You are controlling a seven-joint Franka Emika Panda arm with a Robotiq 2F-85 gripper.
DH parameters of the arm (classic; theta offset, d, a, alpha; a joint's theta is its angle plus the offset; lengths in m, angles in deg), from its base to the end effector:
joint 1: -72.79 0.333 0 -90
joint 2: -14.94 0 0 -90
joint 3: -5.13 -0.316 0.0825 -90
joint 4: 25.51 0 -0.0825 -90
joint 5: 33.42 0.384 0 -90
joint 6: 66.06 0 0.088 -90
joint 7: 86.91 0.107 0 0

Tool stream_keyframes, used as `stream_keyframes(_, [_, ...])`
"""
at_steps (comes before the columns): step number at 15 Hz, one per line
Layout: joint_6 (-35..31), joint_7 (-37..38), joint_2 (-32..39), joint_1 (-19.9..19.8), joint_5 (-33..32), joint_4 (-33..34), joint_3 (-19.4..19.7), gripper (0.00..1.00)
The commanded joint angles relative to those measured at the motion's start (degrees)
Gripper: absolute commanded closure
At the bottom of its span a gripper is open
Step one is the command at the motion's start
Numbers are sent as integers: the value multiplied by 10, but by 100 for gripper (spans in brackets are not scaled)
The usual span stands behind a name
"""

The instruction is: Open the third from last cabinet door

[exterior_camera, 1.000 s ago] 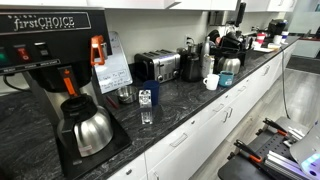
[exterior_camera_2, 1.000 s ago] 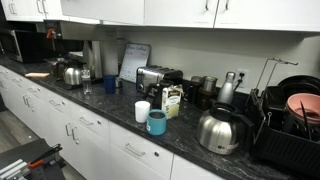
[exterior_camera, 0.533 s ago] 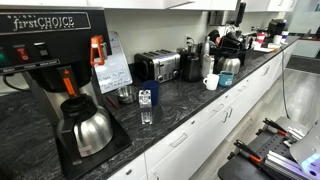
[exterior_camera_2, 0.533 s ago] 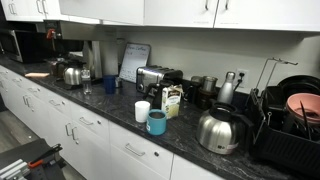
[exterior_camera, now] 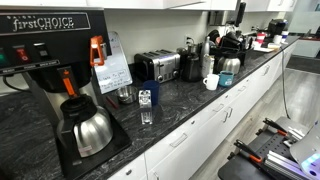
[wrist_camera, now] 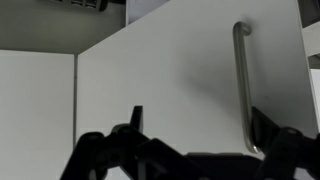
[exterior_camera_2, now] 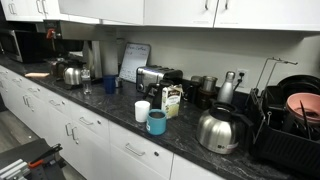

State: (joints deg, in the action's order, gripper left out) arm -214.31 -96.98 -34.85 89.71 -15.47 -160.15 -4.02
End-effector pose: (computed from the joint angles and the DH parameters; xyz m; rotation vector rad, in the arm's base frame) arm 0.2820 0.1670 0.7421 -2.3769 -0.5864 -1.4596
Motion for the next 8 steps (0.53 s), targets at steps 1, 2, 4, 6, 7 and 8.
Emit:
stream_keyframes(1, [-11, 26, 5, 2, -25, 4, 8, 0])
stream_keyframes(2, [-10, 25, 4, 8, -24, 4, 11, 0])
stream_keyframes(4, [-9, 15, 4, 34, -9, 8, 23, 0])
stream_keyframes(6, [-4, 8, 1, 60, 3, 12, 35, 0])
stream_keyframes(7, [5, 3, -3, 85, 15, 16, 46, 0])
stream_keyframes(8, [14, -1, -9, 105, 25, 19, 56, 0])
